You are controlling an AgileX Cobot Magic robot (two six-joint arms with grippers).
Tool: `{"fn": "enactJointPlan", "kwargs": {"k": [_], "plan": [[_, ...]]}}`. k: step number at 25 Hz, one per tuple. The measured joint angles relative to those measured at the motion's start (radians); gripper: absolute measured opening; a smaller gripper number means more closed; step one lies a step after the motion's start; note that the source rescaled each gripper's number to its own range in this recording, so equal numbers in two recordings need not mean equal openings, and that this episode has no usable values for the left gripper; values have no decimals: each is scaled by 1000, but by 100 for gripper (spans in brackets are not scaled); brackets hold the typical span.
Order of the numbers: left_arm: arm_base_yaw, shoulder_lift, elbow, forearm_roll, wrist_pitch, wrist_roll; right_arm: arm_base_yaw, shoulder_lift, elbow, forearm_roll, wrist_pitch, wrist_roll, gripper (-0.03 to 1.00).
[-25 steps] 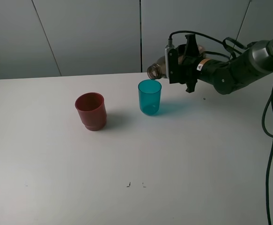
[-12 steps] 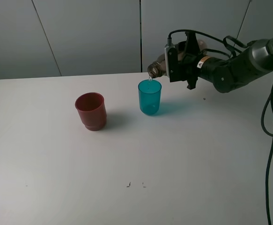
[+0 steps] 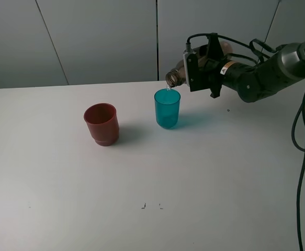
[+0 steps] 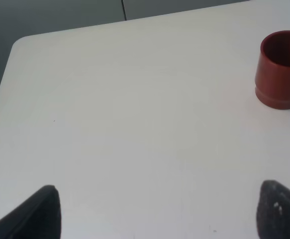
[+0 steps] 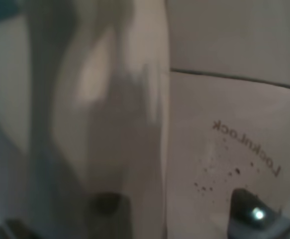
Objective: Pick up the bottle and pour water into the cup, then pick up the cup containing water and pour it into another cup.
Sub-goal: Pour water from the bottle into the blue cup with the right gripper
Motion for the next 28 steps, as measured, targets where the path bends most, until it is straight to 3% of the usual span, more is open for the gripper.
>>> {"fn": "enactJointPlan", "kwargs": {"k": [28], "plan": [[0, 0, 0, 0, 0, 0, 0, 0, -1, 4, -14, -111, 0]]}}
